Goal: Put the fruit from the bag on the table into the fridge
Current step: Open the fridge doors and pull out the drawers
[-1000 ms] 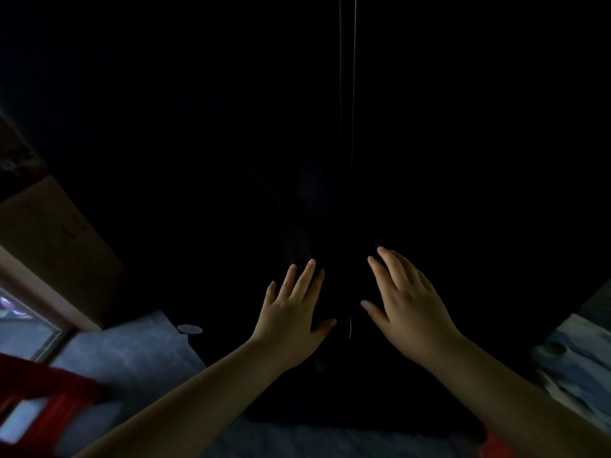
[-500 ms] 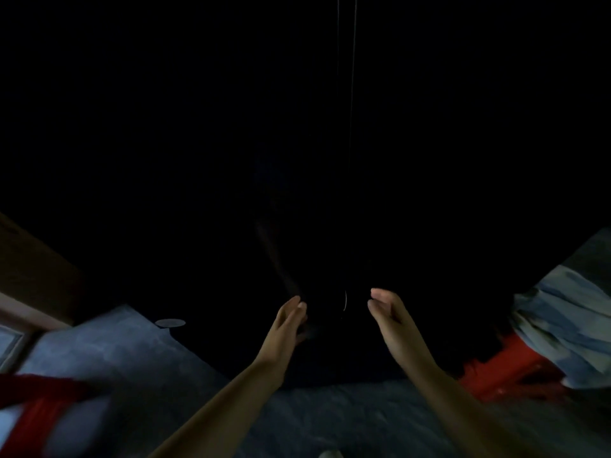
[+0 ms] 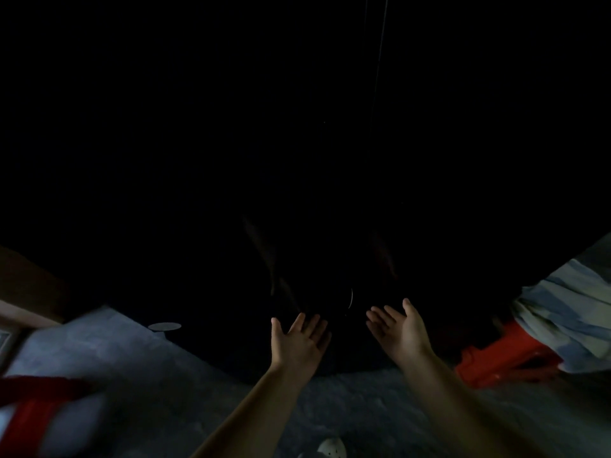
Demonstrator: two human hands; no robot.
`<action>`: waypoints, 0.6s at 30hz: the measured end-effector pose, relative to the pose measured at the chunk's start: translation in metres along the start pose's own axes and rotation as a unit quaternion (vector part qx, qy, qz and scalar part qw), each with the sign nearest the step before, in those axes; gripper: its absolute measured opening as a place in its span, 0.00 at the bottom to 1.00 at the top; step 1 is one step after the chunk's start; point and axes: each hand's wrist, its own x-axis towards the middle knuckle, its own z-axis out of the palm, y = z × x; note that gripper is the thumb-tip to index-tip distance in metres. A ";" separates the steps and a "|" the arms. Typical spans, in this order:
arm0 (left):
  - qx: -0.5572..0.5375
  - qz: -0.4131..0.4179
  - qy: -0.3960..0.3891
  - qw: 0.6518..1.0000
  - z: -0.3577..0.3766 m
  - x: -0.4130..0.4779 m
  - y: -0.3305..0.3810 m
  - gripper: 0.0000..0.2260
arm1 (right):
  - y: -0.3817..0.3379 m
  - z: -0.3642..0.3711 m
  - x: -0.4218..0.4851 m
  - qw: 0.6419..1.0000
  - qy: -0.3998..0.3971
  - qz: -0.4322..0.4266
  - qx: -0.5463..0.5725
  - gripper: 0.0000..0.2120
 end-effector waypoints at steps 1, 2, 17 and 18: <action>-0.008 -0.003 0.002 1.000 0.002 0.002 -0.001 0.34 | 0.000 0.000 0.002 1.000 0.002 -0.003 0.009 0.31; -0.015 -0.006 0.005 1.000 0.003 0.004 -0.001 0.34 | 0.001 0.001 0.003 1.000 0.004 -0.005 0.016 0.31; -0.080 0.005 0.035 0.996 0.013 0.032 -0.002 0.35 | 0.016 0.014 0.020 0.989 0.015 -0.022 0.148 0.33; -0.092 0.006 0.038 0.995 0.015 0.034 -0.002 0.35 | 0.017 0.014 0.021 0.987 0.014 -0.023 0.159 0.33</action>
